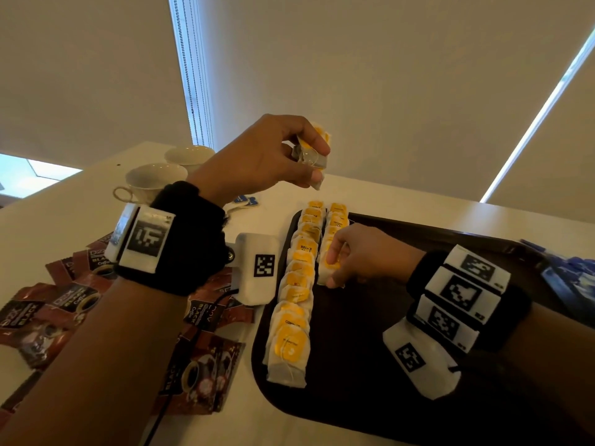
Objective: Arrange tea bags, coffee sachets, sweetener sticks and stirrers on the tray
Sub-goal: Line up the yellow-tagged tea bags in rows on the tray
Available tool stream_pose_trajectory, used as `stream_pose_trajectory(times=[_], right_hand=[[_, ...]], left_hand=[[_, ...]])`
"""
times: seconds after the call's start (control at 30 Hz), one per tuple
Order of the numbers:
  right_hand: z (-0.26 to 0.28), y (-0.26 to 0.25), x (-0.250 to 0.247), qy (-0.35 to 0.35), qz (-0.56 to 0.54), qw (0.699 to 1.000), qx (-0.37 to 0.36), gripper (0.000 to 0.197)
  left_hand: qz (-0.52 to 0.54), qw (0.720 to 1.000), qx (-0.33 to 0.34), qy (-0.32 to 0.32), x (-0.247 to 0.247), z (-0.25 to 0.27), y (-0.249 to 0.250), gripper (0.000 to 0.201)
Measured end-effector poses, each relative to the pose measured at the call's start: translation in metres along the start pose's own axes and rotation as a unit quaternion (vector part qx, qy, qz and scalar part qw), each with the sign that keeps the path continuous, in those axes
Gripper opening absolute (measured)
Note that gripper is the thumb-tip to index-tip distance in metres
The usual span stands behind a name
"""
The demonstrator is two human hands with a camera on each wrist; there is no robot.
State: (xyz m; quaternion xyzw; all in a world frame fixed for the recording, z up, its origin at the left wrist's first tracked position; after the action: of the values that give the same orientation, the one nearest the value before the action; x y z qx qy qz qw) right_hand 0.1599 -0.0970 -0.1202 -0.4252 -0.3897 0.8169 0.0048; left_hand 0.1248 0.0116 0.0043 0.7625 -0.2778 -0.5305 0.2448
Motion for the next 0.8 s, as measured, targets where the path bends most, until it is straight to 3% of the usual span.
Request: stream_pose_trajectory(times=[0.33, 0.47, 0.53, 0.6, 0.67, 0.8], right_hand=[[-0.012, 0.000, -0.005, 0.005, -0.017, 1.000, -0.010, 0.027], [0.000, -0.016, -0.026, 0.048, -0.063, 0.993, -0.083, 0.025], [0.015, -0.027, -0.055, 0.130, -0.163, 0.968, -0.140, 0.014], [0.032, -0.029, -0.081, 0.198, -0.292, 0.919, -0.174, 0.002], [0.043, -0.030, -0.093, 0.237, -0.335, 0.889, -0.206, 0.006], [0.045, -0.025, -0.091, 0.263, -0.366, 0.865, -0.221, 0.026]], left_hand=[[0.001, 1.000, -0.005, -0.010, 0.004, -0.001, -0.001, 0.028], [0.005, 0.999, -0.009, -0.039, 0.011, -0.001, -0.001, 0.017], [0.012, 0.998, -0.011, -0.054, 0.015, 0.000, -0.001, 0.019], [0.015, 0.998, -0.005, -0.060, 0.017, 0.001, 0.001, 0.023], [0.019, 0.998, -0.004, -0.063, 0.018, 0.002, 0.004, 0.027], [0.037, 0.995, -0.010, -0.095, 0.023, 0.004, 0.007, 0.039]])
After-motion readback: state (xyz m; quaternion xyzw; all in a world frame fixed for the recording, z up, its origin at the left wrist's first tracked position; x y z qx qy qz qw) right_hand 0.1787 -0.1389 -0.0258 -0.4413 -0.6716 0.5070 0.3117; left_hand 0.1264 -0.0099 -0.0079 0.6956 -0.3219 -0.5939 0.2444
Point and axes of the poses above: each hand's wrist, its own z-axis away from the middle knuckle, its own x-axis out of the palm, y = z × x, the point moved 10 cm from there along -z, towards the middle knuckle, and after that the axes turned 14 degrees about -z, right-handed, at the moved point
